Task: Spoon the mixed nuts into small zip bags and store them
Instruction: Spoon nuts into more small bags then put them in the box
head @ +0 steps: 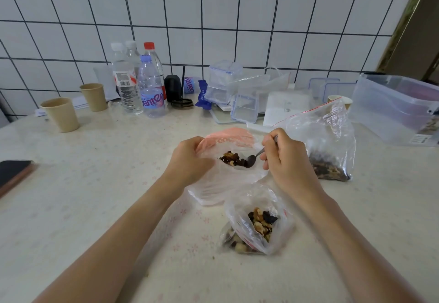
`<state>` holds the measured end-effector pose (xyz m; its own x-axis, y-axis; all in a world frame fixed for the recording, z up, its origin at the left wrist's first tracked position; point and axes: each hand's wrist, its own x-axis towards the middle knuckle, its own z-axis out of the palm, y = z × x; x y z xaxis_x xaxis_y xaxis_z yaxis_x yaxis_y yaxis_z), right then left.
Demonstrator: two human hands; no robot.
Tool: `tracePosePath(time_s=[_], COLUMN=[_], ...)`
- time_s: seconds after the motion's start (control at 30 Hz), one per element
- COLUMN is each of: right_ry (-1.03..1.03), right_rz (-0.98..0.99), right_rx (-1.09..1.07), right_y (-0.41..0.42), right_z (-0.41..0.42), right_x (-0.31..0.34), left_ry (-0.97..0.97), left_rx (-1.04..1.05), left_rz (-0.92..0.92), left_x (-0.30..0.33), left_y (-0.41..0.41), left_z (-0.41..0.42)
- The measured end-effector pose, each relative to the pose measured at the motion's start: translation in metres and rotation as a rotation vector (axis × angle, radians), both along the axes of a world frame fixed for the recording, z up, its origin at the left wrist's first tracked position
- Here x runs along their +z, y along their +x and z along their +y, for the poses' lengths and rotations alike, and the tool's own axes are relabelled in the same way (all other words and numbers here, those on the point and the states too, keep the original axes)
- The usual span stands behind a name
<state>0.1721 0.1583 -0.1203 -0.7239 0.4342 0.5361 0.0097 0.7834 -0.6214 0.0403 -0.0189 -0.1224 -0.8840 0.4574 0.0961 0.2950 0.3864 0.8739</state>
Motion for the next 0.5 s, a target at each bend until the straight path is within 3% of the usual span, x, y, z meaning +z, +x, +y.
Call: tracePosePath(time_s=[0.13,0.3,0.5], right_ry=[-0.232,-0.626,-0.834], right_rz=[0.013,-0.036,-0.092], right_rx=[-0.047,-0.019,0.099], right_y=[-0.007,-0.013,-0.013], right_z=[0.005,0.014,0.004], right_x=[-0.009,-0.017,-0.025], left_ry=[-0.059,-0.279,-0.194], left_rx=[0.020,0.021,-0.041], left_rz=[-0.072,0.011,0.015], left_x=[-0.003,-0.006,-0.007], left_y=[-0.002,-0.004,-0.005], left_z=[0.000,0.003,0.002])
